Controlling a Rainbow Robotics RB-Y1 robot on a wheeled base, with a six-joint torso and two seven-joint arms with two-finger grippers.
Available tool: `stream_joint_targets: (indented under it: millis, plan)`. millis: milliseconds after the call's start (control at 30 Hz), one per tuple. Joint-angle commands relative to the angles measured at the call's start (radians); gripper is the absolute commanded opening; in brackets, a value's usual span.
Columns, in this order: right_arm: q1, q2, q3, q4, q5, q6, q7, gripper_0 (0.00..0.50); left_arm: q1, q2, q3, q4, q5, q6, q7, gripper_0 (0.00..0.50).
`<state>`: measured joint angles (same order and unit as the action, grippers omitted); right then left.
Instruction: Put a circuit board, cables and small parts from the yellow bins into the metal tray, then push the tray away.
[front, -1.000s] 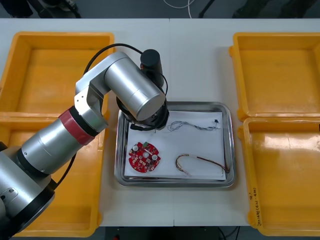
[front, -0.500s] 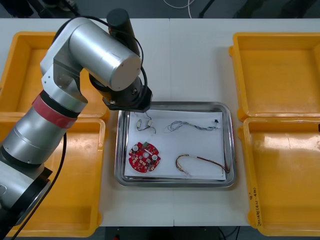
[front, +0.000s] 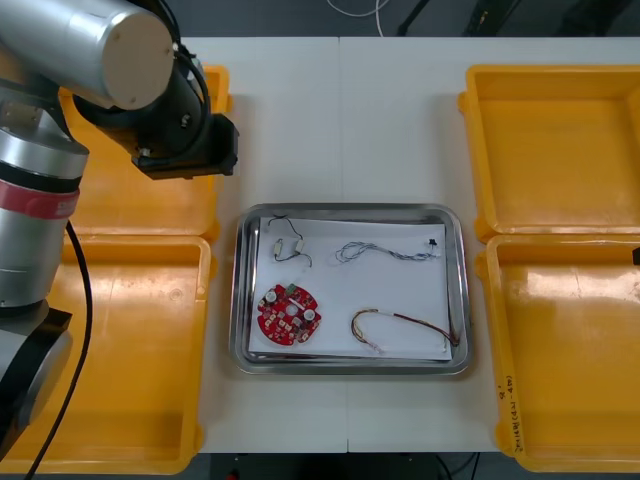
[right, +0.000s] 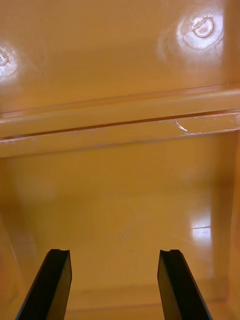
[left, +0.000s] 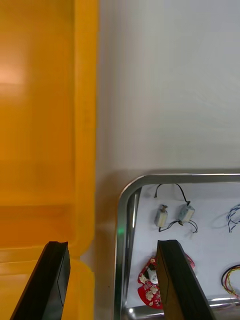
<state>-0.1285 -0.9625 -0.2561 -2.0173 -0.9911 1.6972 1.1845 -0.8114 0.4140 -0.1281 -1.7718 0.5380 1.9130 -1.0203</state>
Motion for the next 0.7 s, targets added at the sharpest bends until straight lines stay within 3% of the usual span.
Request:
stream_joint_targets:
  millis: [33,700]
  plan:
    - [0.009,-0.047,-0.029,-0.015,-0.014,0.004,0.013,0.500,0.023,0.078,0.059,-0.067,0.007,0.007,-0.129,0.500]
    - [0.010,-0.047,-0.031,-0.020,-0.021,0.002,0.012,0.500,0.167,0.203,0.248,-0.186,0.069,0.007,-0.248,0.500]
